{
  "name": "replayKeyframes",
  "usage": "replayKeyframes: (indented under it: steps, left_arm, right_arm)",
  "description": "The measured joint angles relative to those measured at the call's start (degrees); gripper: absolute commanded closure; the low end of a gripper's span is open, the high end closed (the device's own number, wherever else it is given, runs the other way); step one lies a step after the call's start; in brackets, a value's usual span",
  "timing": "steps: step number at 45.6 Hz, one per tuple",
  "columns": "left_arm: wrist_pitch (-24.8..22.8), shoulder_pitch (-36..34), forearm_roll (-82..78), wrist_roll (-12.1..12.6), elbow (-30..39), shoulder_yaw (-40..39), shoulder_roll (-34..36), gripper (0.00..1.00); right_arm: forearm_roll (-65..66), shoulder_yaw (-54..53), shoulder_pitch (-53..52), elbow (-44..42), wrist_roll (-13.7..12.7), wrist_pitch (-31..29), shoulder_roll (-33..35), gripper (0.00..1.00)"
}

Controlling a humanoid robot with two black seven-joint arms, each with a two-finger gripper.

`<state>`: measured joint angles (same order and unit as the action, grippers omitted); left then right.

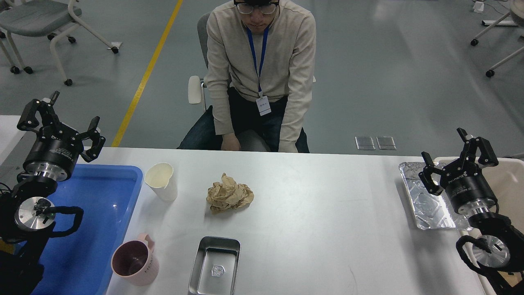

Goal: Tidy desktop
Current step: 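Lower the left gripper toward the blue tray and pink mug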

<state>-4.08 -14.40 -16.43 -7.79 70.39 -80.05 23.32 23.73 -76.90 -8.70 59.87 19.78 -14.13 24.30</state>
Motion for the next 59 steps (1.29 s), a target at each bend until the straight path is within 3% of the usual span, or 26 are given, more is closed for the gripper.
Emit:
replayKeyframes:
  steps: [8,17,21,42,59]
  left_arm:
    - [-0.4,1.2,0.0,0.8,3.1,0.5,2.1,0.04]
    - [1.9,1.8,-0.7,6.8,4.1,5.6,10.0,0.04]
    - [2.9,1.8,-0.9,8.0,4.1,8.6,13.9,0.04]
    - [3.1,-0.2,-12.7,8.0,11.3,23.3,36.0,0.04]
    - [-0.5,-0.5,-21.5,6.9,16.8,32.3,44.7,0.04]
  right_arm:
    - [0.0,0.0,0.1,-0.5,0.1,0.0,-0.2,0.0]
    - [0.0,0.0,-0.2,-1.2,0.1,-0.1,-0.4,0.0]
    - [0.0,0.0,-0.2,-1.2,0.1,-0.1,-0.5,0.0]
    - [0.7,0.7,-0.3,-1.3,0.1,-0.4,-0.6,0.0]
    - [0.8,0.8,-0.4,-2.1,0.1,-0.5,0.0,0.0]
